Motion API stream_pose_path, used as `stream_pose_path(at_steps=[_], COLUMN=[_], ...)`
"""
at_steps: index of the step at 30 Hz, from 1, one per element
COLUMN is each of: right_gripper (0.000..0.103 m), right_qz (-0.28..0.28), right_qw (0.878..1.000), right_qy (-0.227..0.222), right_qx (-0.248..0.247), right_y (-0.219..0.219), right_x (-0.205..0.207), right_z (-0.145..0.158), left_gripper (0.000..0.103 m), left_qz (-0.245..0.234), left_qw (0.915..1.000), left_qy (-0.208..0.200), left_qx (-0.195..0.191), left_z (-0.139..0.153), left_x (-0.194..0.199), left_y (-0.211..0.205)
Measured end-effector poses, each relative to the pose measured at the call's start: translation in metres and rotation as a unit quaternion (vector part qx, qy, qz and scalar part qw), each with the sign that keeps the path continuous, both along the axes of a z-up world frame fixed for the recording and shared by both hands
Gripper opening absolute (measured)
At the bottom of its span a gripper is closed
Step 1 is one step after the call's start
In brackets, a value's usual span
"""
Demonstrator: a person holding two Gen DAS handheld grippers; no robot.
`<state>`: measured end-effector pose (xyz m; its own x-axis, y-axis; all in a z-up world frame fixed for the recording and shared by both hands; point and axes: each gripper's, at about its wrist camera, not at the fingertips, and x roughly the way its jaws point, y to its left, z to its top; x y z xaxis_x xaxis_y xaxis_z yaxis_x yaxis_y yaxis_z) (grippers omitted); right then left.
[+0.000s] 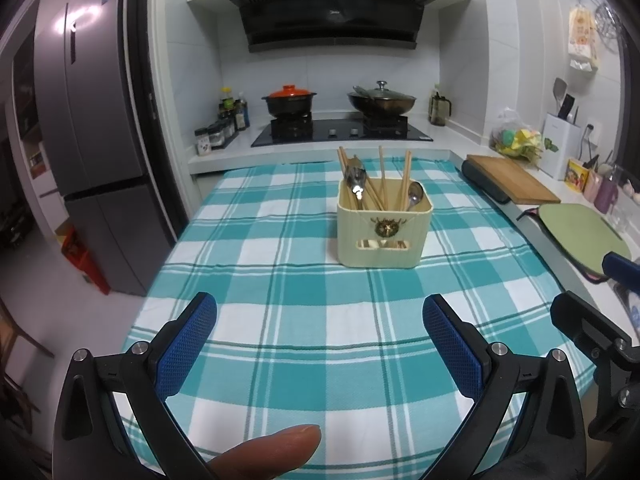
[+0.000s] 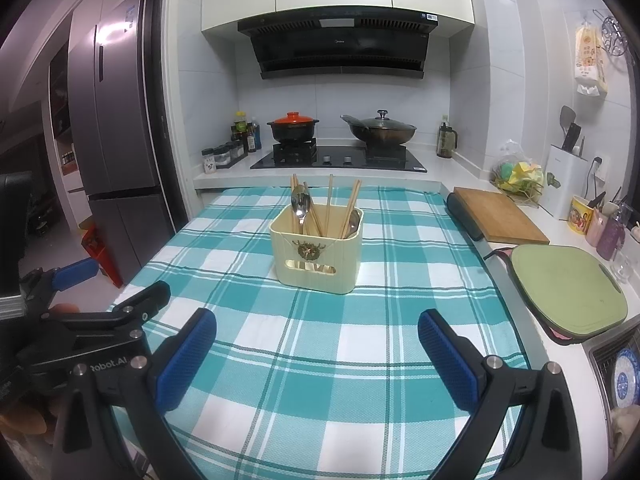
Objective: Organize utensils
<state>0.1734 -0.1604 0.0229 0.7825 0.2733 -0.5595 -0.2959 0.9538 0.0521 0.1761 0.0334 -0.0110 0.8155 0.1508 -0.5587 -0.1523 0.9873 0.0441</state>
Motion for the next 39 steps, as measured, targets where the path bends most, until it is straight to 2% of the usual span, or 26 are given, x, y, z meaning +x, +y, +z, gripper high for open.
stream_pose_path(at_steps=[30,35,39], right_gripper=[0.103,0.103,0.103], right_qz=[0.004,0.004,0.002], right_qw=[1.000,1.000,1.000], right_qy=[-0.002,-0.002,0.000], right_qx=[-0.004,-0.004,-0.004], right_y=[0.0008,-0.0001,-0.0033], right_x=[0.0000,0.0002,0.0014], right_z=[0.0001,-0.0005,-0.0015], left_gripper=[0.103,0.103,0.102], left_qz=[0.000,-0.003,-0.002], left_qw=[1.0000,0.9999,1.0000], left_qy=[0.001,0.001,-0.008], left_qx=[-0.002,-0.014,0.001], left_z=[0.0009,0.0006,0.0019], left_x=[0.0002,0.0020,0.0018], left_y=[0.0004,0.0017,-0.0021])
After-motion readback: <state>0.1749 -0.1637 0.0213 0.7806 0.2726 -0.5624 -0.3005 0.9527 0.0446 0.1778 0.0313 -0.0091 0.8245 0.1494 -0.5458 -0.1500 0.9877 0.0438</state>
